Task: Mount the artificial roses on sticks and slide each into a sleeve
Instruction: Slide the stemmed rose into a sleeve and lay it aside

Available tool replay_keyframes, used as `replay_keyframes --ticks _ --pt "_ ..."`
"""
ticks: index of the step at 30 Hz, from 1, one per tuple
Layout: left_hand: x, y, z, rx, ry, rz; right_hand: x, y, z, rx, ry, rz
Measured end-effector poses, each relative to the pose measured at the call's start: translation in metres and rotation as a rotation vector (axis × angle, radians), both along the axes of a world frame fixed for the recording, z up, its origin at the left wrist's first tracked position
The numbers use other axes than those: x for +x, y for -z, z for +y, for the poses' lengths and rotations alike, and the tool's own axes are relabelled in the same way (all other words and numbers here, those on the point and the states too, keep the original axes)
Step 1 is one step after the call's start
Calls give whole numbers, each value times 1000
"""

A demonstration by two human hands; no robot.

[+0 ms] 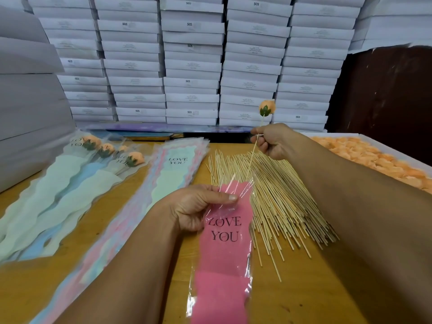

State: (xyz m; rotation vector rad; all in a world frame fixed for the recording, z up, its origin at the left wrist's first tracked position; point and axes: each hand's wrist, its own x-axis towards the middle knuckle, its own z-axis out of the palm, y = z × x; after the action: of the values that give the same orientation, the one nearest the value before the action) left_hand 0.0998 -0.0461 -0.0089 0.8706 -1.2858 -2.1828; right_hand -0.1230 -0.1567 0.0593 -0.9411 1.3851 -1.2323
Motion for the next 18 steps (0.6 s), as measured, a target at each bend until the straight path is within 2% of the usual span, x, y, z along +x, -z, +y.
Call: replay_keyframes --ticks 10,18 --pt "-2 0 0 36 -82 23 15 9 7 -9 -112 45" --pt "-2 1 1 23 -64 -8 4 -6 -4 -83 48 26"
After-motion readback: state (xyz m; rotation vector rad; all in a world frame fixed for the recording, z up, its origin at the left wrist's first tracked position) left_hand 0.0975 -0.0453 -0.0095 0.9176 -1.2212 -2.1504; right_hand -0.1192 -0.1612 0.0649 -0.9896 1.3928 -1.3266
